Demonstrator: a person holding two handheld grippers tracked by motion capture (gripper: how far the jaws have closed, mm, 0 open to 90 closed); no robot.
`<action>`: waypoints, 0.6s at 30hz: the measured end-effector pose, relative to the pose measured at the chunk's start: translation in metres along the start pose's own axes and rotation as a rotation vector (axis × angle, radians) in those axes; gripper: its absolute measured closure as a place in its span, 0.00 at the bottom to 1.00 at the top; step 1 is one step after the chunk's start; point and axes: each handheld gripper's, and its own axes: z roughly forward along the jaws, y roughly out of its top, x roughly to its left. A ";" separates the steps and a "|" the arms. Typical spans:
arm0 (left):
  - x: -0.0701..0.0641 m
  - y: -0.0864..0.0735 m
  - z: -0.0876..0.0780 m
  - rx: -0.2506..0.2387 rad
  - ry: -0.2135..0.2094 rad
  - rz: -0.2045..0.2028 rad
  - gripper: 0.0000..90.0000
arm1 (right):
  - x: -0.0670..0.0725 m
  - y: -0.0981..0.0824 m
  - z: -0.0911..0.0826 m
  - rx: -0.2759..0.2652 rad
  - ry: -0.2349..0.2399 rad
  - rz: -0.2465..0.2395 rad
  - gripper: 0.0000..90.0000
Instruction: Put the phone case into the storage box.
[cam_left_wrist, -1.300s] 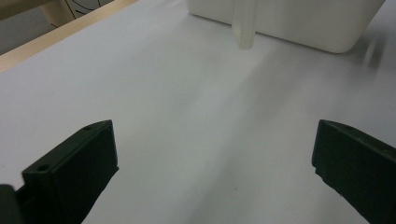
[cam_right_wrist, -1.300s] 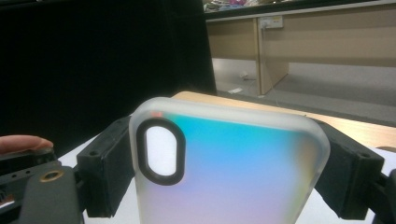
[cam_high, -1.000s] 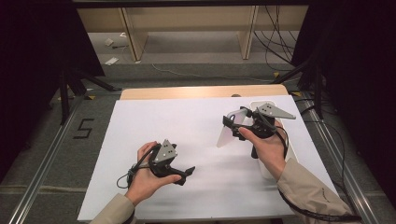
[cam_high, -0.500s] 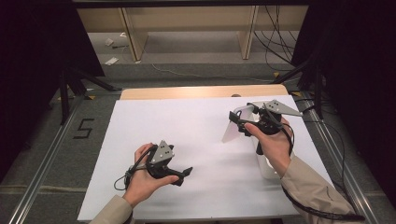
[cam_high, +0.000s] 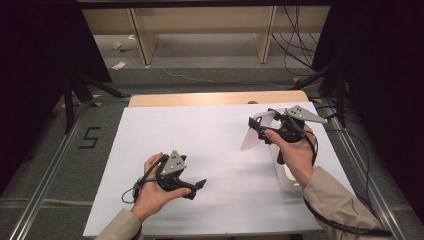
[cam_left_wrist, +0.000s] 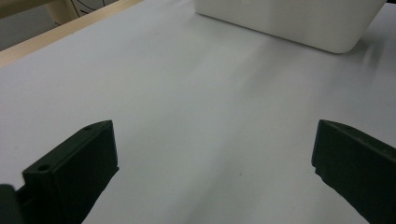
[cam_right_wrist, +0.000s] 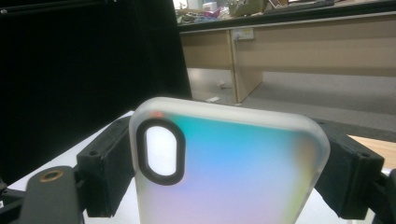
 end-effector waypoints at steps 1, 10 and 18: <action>0.000 0.000 0.000 0.000 0.001 0.000 0.00 | 0.000 0.000 0.000 0.000 0.001 0.000 0.20; 0.005 -0.004 -0.005 0.002 0.014 0.004 0.00 | -0.005 0.002 -0.002 -0.006 -0.010 0.003 0.20; 0.008 -0.009 -0.010 0.012 0.027 0.007 0.00 | -0.012 0.004 -0.005 -0.015 -0.023 0.007 0.20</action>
